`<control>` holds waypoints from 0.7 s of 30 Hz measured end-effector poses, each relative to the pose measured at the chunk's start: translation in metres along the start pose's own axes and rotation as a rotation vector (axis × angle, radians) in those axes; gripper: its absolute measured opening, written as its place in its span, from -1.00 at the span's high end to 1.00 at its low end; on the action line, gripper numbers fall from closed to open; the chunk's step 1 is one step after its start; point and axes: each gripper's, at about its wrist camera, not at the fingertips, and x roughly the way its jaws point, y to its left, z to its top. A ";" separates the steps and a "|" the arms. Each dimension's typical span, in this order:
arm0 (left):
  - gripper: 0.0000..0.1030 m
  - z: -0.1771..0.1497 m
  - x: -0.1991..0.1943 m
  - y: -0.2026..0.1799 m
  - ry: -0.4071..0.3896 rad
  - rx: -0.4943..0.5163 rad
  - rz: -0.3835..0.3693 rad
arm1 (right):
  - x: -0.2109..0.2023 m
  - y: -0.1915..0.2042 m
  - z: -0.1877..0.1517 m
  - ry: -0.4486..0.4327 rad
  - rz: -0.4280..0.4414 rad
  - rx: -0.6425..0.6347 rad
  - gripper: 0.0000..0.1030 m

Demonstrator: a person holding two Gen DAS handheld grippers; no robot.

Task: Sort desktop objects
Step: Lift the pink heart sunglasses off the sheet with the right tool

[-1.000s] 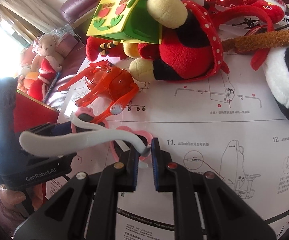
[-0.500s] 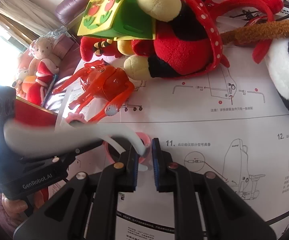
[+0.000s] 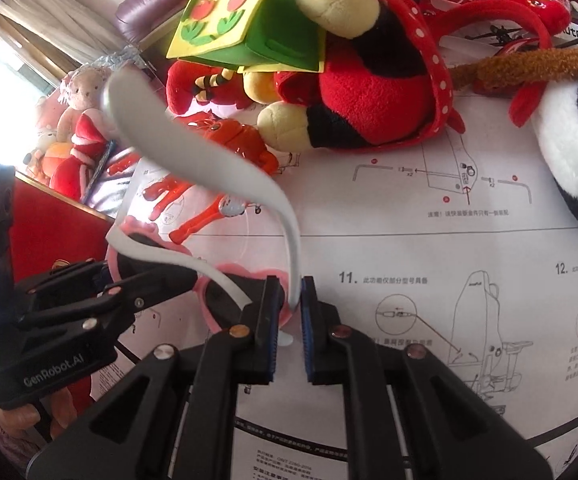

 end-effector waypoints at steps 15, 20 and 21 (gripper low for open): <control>0.54 -0.023 -0.002 -0.003 0.056 -0.003 0.001 | -0.003 0.003 -0.009 0.016 0.000 -0.006 0.80; 0.54 -0.037 -0.007 0.007 0.061 -0.034 0.021 | -0.006 0.006 -0.012 0.022 -0.002 -0.015 0.81; 0.54 -0.037 -0.009 0.009 0.055 -0.041 0.033 | -0.006 0.010 -0.015 0.027 -0.005 -0.033 0.81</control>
